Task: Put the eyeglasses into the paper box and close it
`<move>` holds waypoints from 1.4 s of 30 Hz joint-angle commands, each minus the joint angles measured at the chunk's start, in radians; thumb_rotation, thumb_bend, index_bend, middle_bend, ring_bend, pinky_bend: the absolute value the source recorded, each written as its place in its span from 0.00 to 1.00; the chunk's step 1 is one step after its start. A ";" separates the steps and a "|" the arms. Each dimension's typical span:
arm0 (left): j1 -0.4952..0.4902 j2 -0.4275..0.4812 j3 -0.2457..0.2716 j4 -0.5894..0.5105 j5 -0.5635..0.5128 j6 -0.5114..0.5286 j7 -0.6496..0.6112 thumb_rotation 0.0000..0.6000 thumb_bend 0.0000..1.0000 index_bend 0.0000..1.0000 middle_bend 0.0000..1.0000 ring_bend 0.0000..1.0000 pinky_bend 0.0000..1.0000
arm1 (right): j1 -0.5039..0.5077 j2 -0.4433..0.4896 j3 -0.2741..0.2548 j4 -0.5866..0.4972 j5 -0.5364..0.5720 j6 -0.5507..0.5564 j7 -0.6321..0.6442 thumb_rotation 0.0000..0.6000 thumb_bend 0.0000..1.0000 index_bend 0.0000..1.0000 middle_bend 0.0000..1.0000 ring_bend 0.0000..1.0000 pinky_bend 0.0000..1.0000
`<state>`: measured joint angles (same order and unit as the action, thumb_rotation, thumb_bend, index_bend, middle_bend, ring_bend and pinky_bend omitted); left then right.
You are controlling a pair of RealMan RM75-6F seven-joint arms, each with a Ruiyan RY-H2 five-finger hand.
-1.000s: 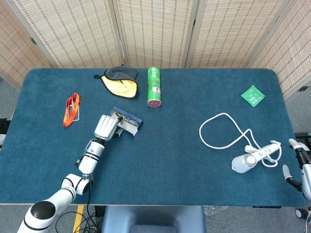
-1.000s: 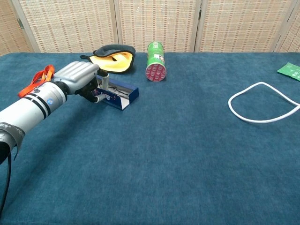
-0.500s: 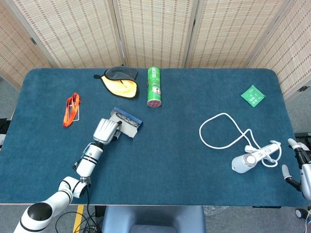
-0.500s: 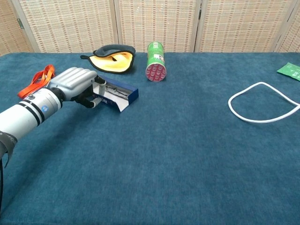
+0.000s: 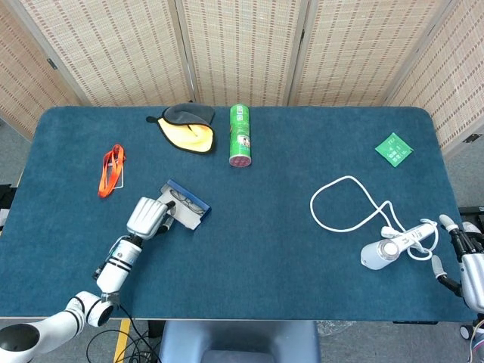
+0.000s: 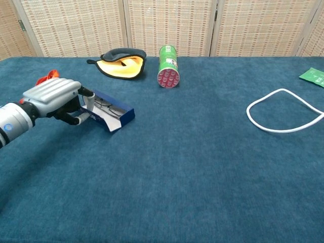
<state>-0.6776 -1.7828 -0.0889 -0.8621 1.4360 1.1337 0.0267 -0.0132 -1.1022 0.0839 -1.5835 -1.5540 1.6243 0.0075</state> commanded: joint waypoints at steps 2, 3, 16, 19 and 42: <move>0.058 0.084 0.029 -0.112 0.004 0.036 0.048 1.00 0.51 0.64 0.98 0.91 0.98 | 0.005 -0.003 -0.001 -0.002 -0.005 -0.004 -0.001 1.00 0.42 0.10 0.25 0.41 0.24; 0.064 0.096 0.031 -0.131 0.005 0.041 0.056 1.00 0.51 0.64 0.98 0.91 0.98 | 0.006 -0.003 -0.001 -0.002 -0.007 -0.004 -0.001 1.00 0.42 0.10 0.25 0.41 0.24; 0.014 0.144 -0.008 -0.211 0.016 0.003 0.193 1.00 0.50 0.60 0.98 0.90 0.97 | 0.012 -0.004 -0.001 0.001 -0.014 -0.003 0.006 1.00 0.42 0.10 0.25 0.41 0.24; -0.012 0.140 -0.022 -0.206 0.012 -0.022 0.228 1.00 0.50 0.59 0.98 0.90 0.97 | 0.010 -0.003 -0.002 0.003 -0.013 0.001 0.009 1.00 0.42 0.10 0.25 0.41 0.24; -0.105 0.063 -0.087 -0.082 -0.112 -0.164 0.395 1.00 0.46 0.21 0.96 0.88 0.97 | -0.002 -0.011 -0.008 0.023 -0.001 0.006 0.029 1.00 0.42 0.10 0.25 0.41 0.24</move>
<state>-0.7810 -1.7176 -0.1737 -0.9458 1.3268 0.9689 0.4186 -0.0156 -1.1133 0.0754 -1.5605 -1.5548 1.6299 0.0363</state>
